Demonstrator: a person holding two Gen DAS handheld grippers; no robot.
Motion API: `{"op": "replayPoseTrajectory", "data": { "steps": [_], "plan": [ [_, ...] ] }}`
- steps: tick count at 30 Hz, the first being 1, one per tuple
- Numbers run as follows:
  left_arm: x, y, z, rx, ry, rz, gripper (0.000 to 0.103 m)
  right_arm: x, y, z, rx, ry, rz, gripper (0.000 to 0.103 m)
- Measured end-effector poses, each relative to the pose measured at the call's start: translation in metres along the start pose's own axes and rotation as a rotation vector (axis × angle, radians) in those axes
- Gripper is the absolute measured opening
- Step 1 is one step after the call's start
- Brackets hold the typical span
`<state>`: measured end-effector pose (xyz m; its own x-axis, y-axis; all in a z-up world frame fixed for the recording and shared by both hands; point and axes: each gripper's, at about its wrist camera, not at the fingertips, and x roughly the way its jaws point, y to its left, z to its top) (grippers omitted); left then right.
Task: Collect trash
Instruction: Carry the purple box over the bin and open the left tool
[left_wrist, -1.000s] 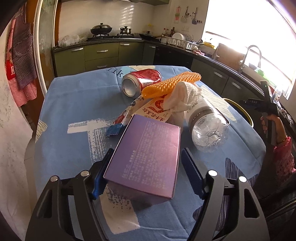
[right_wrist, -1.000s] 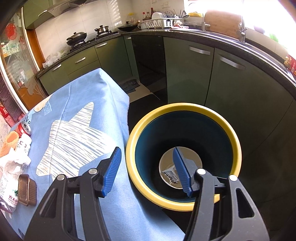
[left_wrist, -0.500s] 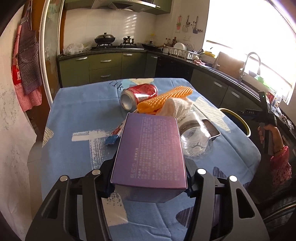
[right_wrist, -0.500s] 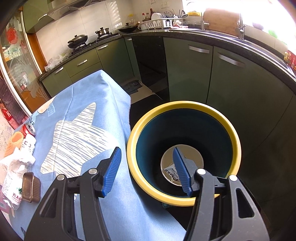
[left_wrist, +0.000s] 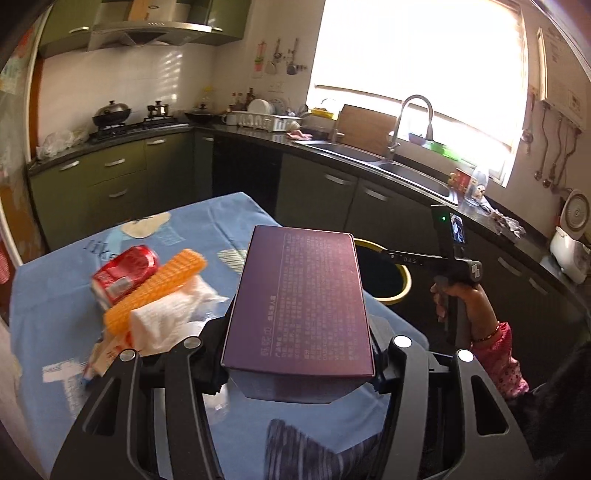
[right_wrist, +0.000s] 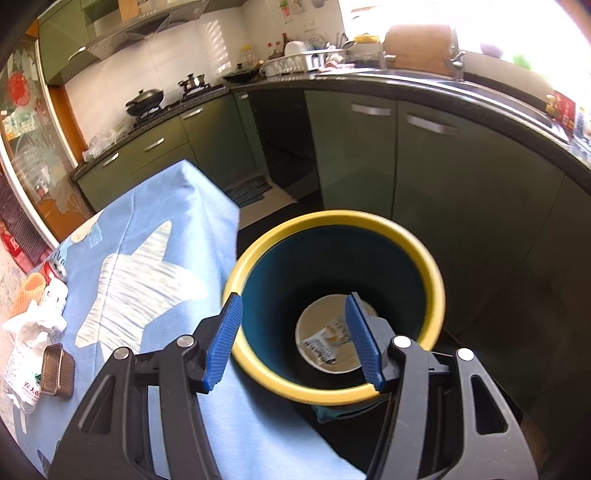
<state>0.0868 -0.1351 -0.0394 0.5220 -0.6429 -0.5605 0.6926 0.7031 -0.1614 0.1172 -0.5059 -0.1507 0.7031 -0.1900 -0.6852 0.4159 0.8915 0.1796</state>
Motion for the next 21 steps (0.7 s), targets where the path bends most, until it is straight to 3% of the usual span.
{"op": "replayPoseTrajectory", "data": {
  "steps": [4, 12, 21],
  "plan": [
    [0.069, -0.021, 0.026, -0.036, 0.082, -0.101, 0.055, -0.01, -0.019, 0.001, 0.029, -0.035, -0.009, 0.055],
    [0.197, -0.076, 0.064, -0.011, 0.233, -0.194, 0.055, -0.022, -0.064, -0.001, 0.097, -0.062, -0.036, 0.055],
    [0.32, -0.123, 0.087, 0.033, 0.35, -0.167, 0.055, -0.021, -0.094, 0.002, 0.136, -0.051, -0.051, 0.055]
  ]
}}
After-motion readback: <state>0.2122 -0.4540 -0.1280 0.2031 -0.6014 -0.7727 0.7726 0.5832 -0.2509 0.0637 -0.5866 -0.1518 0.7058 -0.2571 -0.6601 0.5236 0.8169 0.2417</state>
